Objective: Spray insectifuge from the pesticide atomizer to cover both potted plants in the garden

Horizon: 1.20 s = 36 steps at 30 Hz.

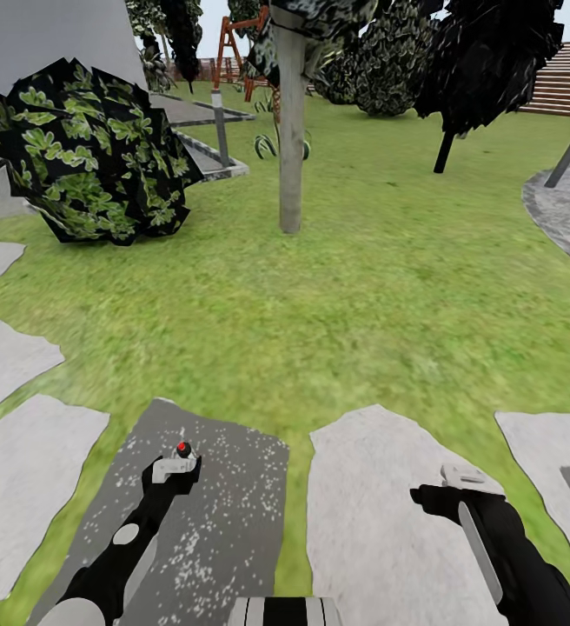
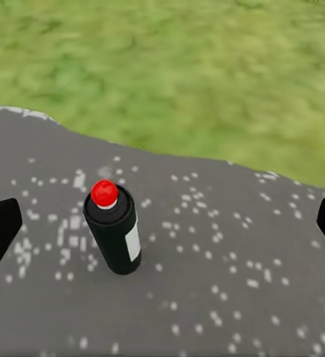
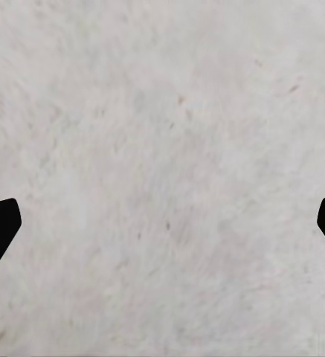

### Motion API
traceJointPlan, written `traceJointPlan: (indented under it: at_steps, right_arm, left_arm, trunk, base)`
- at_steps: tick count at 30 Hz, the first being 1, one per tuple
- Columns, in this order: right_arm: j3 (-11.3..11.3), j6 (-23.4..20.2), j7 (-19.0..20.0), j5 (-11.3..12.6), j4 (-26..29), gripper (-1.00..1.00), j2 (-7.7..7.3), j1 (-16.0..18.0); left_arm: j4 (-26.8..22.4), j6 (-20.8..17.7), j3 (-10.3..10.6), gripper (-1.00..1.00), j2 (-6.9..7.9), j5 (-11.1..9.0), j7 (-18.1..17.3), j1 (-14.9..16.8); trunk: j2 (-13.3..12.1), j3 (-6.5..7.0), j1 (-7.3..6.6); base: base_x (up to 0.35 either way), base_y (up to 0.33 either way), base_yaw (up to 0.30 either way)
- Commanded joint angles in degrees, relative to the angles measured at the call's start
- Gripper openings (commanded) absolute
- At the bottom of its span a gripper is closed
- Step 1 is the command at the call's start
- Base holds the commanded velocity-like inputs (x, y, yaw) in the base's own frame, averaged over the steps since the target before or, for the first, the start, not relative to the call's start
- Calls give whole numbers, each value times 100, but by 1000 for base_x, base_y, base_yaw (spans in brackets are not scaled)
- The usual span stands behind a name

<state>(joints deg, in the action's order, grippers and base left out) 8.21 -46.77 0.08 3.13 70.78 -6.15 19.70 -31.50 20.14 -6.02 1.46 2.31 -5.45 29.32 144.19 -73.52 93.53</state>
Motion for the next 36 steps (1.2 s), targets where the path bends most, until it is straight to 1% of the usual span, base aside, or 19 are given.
traceJointPlan:
  at_steps: [1, 8, 12, 21, 25, 36]
  right_arm:
    - [5, -25, 1, 30, 6, 100, 0, 3]
    - [5, -25, 1, 38, 4, 100, 0, 1]
    - [5, -25, 1, 37, 6, 100, 0, 4]
    - [3, -25, 1, 32, 6, 100, 0, 3]
    - [4, -25, 1, 31, 3, 100, 0, 1]
    - [5, -25, 1, 30, 2, 100, 0, 3]
  left_arm:
    - [5, 16, -44, 100, -5, 24, -53, 3]
    - [5, 16, -48, 100, -2, 24, -53, 3]
    - [4, 16, -48, 100, -1, 24, -53, 3]
    - [4, 16, -47, 100, -5, 24, -54, 3]
    - [4, 16, -48, 100, 2, 24, -53, 3]
    - [-4, 16, -49, 100, 8, 24, -53, 3]
  trunk:
    - [2, -4, -1]
    - [2, -4, -1]
    - [2, -4, -1]
    - [2, -4, -1]
    - [7, -105, 10]
    - [22, -423, 38]
  base:
    - [92, 62, 0]
    - [143, 96, -57]
    - [20, 13, -148]
    - [1, 1, -13]
    - [0, 0, 49]
    - [0, 0, 159]
